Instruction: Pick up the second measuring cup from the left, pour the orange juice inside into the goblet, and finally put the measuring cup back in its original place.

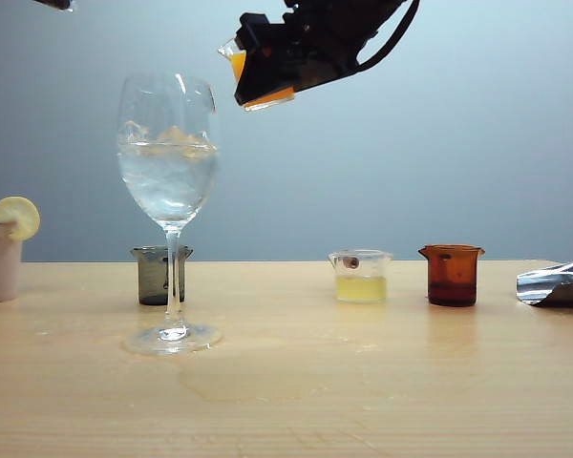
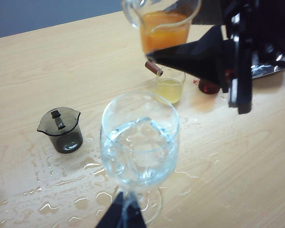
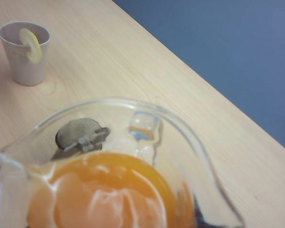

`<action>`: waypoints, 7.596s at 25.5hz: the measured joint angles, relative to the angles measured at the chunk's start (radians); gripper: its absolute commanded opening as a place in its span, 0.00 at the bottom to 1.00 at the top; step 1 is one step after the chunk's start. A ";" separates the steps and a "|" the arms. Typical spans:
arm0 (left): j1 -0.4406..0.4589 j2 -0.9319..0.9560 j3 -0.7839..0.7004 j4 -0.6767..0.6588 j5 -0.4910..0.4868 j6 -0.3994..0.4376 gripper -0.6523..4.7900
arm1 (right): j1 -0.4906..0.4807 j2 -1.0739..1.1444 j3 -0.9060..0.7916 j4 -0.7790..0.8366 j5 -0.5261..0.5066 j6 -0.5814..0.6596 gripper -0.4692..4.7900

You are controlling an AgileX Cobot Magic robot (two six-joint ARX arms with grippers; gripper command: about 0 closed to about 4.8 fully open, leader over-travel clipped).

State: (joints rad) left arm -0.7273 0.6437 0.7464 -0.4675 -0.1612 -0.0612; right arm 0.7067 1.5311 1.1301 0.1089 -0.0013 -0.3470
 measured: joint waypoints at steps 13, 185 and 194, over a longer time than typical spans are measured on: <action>0.000 0.008 0.000 0.000 0.000 0.000 0.11 | 0.079 -0.017 0.000 -0.040 0.025 -0.174 0.34; 0.000 0.019 0.000 -0.143 -0.017 0.000 0.11 | 0.210 -0.021 0.038 0.239 0.267 -1.318 0.30; 0.000 0.019 0.000 -0.057 -0.017 0.000 0.11 | 0.175 -0.021 0.038 0.235 0.315 -0.726 0.30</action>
State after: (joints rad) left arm -0.7273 0.6628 0.7464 -0.5247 -0.1780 -0.0608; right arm 0.8814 1.5097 1.1683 0.3439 0.3134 -1.0733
